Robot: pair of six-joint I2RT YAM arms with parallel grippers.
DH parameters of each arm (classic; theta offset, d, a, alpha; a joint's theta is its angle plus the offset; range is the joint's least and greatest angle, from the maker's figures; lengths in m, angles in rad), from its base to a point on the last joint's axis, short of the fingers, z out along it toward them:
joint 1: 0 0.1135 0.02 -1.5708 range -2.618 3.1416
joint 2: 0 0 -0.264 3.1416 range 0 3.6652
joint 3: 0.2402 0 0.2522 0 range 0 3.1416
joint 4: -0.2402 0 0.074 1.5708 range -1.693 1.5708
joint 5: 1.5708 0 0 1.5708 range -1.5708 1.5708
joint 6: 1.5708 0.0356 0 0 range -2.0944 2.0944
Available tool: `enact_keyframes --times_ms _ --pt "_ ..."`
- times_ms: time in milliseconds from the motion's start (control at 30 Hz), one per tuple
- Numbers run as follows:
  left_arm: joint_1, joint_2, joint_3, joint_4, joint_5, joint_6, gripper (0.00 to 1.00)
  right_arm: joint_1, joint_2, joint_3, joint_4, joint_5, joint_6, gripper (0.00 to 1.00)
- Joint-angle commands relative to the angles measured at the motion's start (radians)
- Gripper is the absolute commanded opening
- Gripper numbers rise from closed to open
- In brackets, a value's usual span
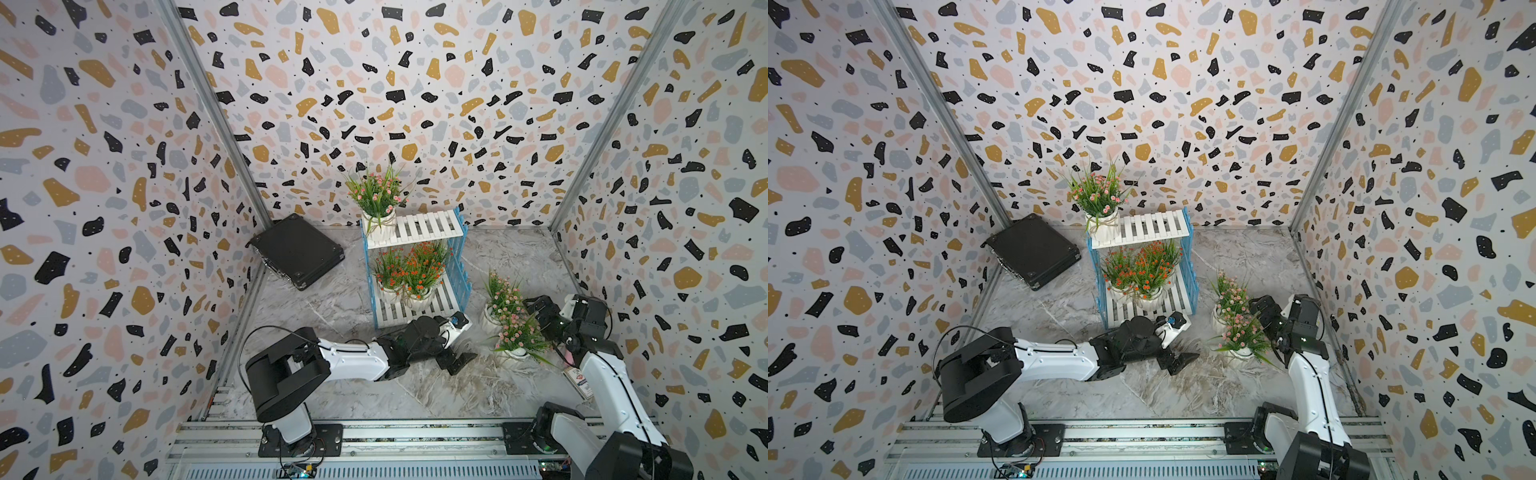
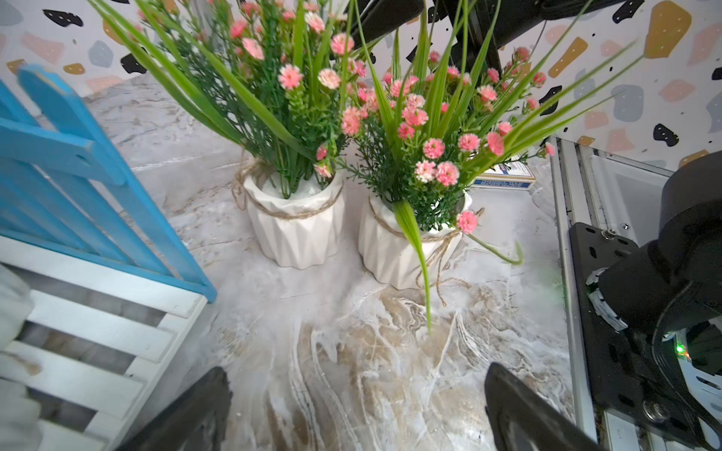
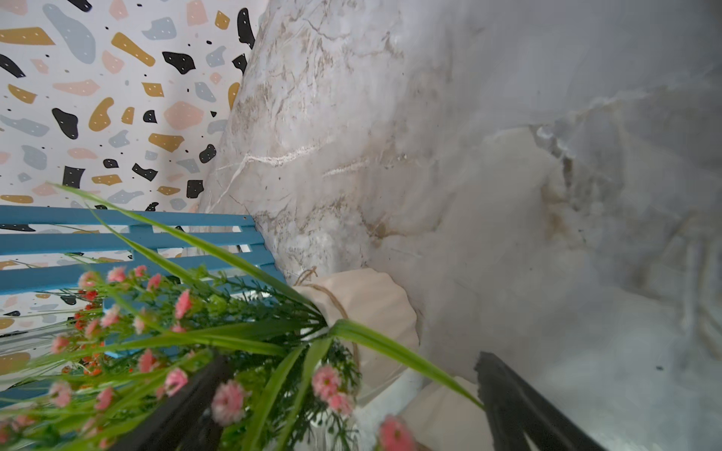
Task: Place the baby's breath potted plants on the rack by color
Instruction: Move the baby's breath potted plant to the center of the board.
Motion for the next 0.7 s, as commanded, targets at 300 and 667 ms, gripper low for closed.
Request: enact_keyframes --times_ms 300,667 --pt "-0.012 0.048 -0.016 0.14 0.021 -0.027 0.99 0.012 -0.163 -0.183 0.086 -0.142 0.186 0.99" --pt "-0.012 0.068 -0.028 0.125 0.001 -0.013 0.99 0.112 -0.213 -0.24 0.114 -0.165 0.278 0.99"
